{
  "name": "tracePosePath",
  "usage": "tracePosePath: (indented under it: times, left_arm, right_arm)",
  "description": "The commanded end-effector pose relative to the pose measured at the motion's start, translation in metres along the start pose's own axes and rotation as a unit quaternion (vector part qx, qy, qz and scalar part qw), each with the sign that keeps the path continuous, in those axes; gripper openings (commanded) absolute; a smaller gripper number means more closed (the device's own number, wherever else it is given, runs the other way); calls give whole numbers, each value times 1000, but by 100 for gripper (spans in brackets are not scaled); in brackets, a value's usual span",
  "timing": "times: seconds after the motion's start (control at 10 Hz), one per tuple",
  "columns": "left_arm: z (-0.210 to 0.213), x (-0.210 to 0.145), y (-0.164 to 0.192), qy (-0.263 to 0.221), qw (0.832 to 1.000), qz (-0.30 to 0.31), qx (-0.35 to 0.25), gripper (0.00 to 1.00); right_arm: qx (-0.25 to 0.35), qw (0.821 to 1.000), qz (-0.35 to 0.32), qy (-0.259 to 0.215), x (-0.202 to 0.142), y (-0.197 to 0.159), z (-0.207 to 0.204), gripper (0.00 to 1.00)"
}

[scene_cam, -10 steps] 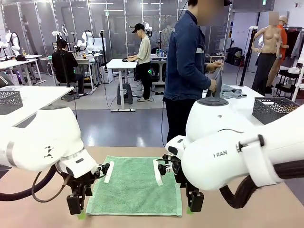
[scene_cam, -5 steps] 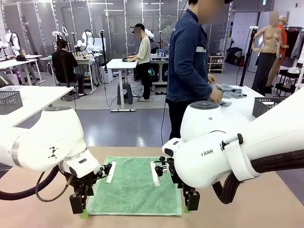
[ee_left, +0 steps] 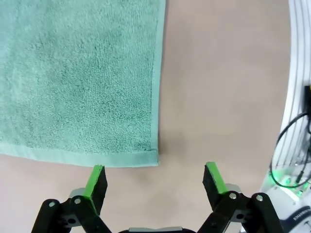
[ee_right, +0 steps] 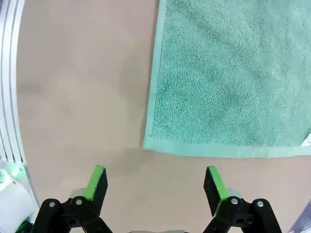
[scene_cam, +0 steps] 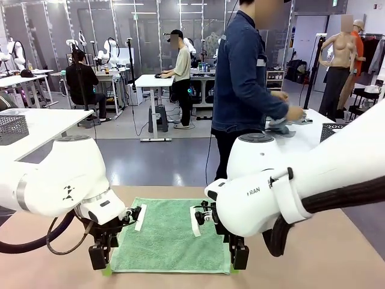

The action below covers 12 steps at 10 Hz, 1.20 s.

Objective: Fold the towels and place them in the basket.
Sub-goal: When a person lays out a Towel with hook on the table, fold it in half twice.

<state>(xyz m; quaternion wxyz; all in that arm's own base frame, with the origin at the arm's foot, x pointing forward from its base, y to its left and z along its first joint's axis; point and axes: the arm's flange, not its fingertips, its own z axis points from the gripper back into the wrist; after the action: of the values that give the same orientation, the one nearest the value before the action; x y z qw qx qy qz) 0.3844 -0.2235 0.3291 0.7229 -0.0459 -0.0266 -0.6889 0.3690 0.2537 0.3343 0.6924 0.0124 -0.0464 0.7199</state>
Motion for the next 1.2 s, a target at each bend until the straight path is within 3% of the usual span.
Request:
tracePosePath:
  times: [0.0, 0.2, 0.5, 1.0, 1.1]
  left_arm:
    - [-14, 5, 12, 2, 1000, -2, 0, 100]
    - [-25, 6, 20, -6, 1000, 5, -13, 100]
    - [-40, 1, 24, -4, 999, 15, -30, 100]
    - [-42, 3, 23, 0, 1000, 9, -16, 100]
    - [-42, 2, 23, 1, 1000, 6, -13, 84]
  right_arm:
    - [-3, 1000, -29, 1, 9, -10, -15, 100]
    - [6, 999, -28, -17, 11, -14, -29, 100]
    - [13, 999, -34, -8, 8, -14, -40, 100]
    - [25, 999, -37, -7, 4, -22, -46, 100]
    - [30, 999, -38, -7, 4, -23, -50, 100]
